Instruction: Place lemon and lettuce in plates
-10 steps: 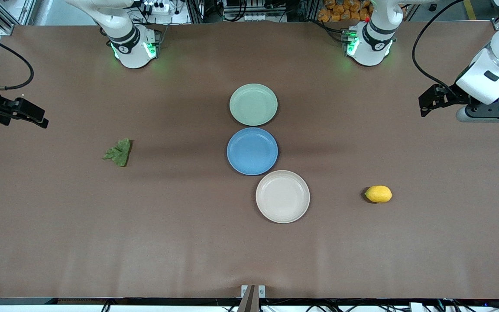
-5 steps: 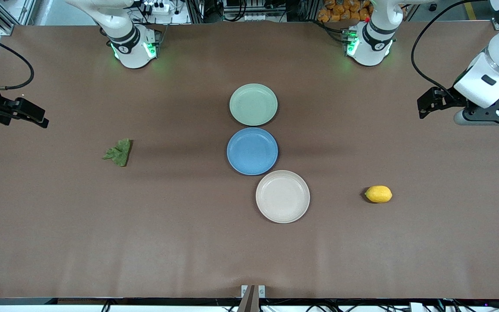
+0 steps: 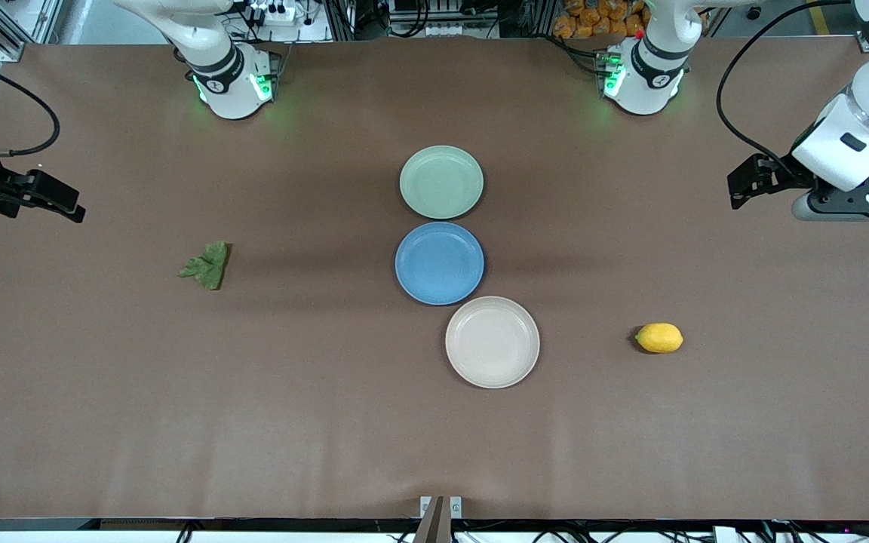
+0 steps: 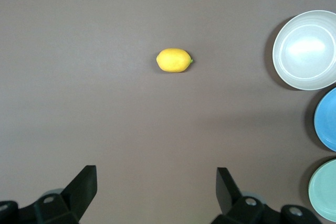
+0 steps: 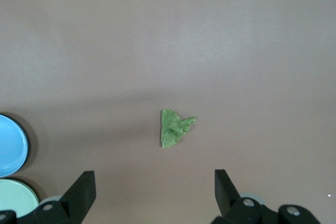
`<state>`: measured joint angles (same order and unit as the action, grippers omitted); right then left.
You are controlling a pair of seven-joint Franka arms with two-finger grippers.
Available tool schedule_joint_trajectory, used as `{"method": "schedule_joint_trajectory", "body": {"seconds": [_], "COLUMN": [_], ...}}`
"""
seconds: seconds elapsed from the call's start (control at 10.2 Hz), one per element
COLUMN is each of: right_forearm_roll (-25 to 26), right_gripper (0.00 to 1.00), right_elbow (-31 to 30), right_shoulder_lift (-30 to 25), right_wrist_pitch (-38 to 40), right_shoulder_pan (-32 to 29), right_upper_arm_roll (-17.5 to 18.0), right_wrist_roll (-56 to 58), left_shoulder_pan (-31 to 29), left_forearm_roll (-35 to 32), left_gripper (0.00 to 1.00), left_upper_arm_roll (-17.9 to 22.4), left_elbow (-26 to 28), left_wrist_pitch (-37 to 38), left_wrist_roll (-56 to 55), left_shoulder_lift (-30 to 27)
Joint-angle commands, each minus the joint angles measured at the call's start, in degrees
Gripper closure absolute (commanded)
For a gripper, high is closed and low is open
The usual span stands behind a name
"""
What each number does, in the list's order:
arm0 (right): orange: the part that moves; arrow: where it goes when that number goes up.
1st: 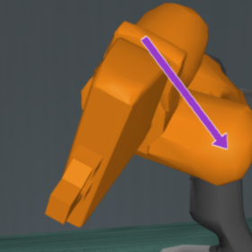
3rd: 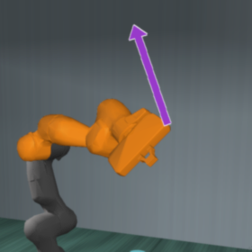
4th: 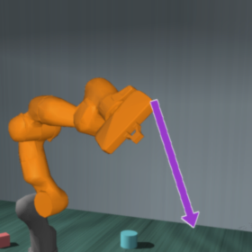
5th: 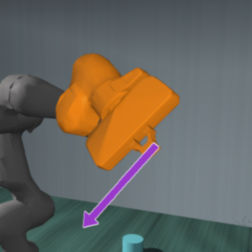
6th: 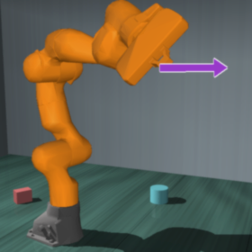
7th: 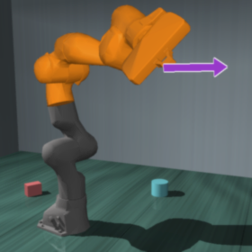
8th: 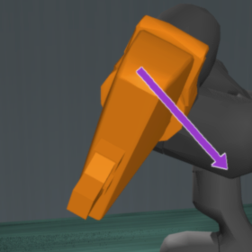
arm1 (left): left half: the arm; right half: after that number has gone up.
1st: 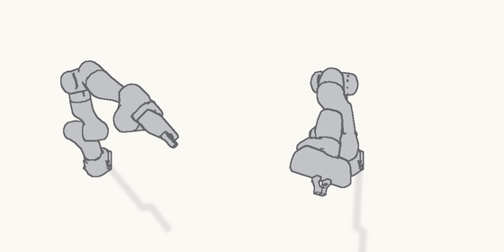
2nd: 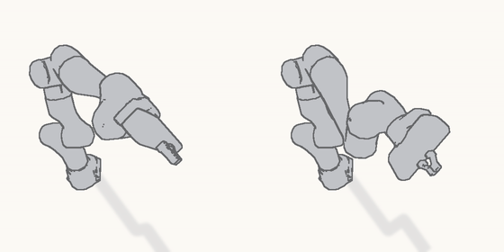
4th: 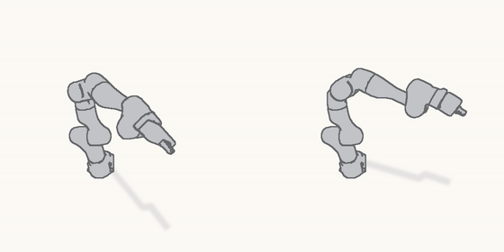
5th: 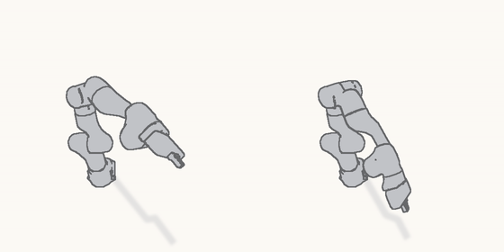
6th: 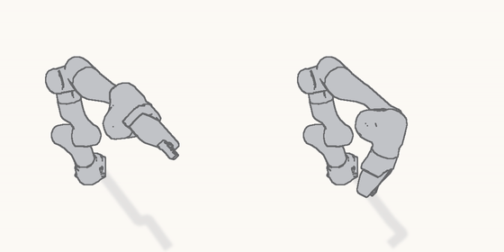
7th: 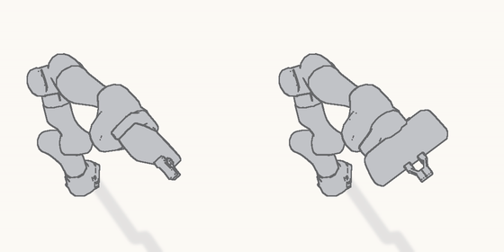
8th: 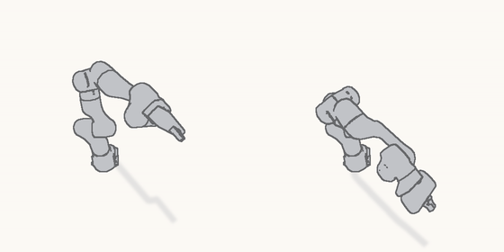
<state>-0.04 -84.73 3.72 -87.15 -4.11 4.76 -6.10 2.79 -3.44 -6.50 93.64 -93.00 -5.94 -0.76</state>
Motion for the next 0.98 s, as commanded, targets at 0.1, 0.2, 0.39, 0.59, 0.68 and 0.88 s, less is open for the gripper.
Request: {"method": "schedule_joint_trajectory", "body": {"seconds": [0.1,0.2,0.39,0.59,0.68,0.88], "right_forearm_roll": [-0.93,-0.84,-0.84,-0.75,-0.75,-0.66], "right_gripper": [0.0,0.0,0.0,0.0,0.0,0.0], "right_elbow": [-0.44,-0.35,-0.44,-0.44,-0.44,-0.44], "right_shoulder_lift": [-0.47,-0.47,-0.47,-0.47,-0.47,-0.47], "right_wrist_pitch": [0.14,0.14,0.14,0.23,0.23,0.23], "right_shoulder_pan": [-0.73,-0.64,-0.64,-0.73,-0.64,-0.64], "right_upper_arm_roll": [0.43,0.43,0.43,0.43,0.43,0.43], "right_wrist_roll": [0.83,0.83,0.83,0.83,0.83,0.83], "left_shoulder_pan": [-0.6,-0.34,-0.16,-0.6,-0.6,-0.69], "left_forearm_roll": [1.59,1.77,1.77,1.77,1.77,1.77], "left_gripper": [0.0,0.0,0.0,0.0,0.0,0.0], "left_upper_arm_roll": [-0.18,-0.27,-0.27,-0.27,-0.27,-0.27], "left_elbow": [-1.35,-1.35,-1.35,-1.26,-1.26,-1.26], "left_wrist_pitch": [-1.82,-2.7,-3.24,-3.41,-3.41,-3.41], "left_wrist_roll": [-4.58,-6.34,-7.24,-7.24,-7.24,-7.24], "left_shoulder_lift": [0.94,1.2,1.38,1.64,1.73,1.91]}}
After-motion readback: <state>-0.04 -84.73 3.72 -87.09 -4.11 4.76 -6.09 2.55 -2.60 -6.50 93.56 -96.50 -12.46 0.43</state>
